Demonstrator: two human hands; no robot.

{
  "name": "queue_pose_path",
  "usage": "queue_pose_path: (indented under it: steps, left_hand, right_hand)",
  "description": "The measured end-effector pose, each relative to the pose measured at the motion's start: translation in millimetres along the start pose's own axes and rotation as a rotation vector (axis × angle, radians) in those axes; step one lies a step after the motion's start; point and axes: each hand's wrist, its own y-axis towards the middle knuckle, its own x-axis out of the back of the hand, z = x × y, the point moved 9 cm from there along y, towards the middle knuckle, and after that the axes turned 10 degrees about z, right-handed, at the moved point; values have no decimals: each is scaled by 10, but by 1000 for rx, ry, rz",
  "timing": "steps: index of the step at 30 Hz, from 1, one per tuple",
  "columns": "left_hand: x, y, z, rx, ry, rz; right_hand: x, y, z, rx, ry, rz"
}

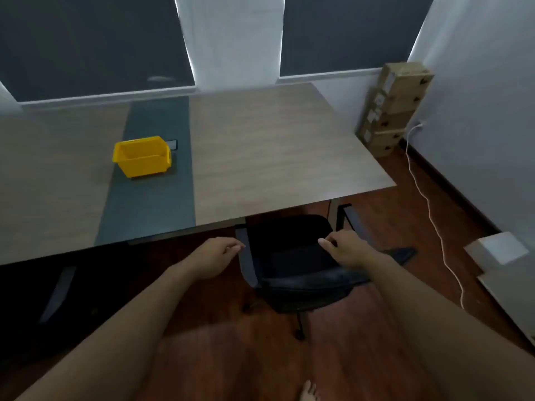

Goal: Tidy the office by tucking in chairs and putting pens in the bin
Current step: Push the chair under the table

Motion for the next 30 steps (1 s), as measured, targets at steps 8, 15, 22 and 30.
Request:
queue_pose_path:
  steps: [8,15,22,30]
  left_hand:
    - [-1203,494,-746,53,-50,168]
    - [-1640,722,-865,186,118,85]
    - [-1619,903,-674,259,202,-30]
    - [-1300,1238,-528,264,204,-148]
  right_hand:
    - [-377,-50,-956,-94,-121,80]
    - [-440,174,-1043,-45,-261,-60]
    - [-376,347,-1104,-2,-268,-149]
    - [-122,782,-1027,30,-291,-183]
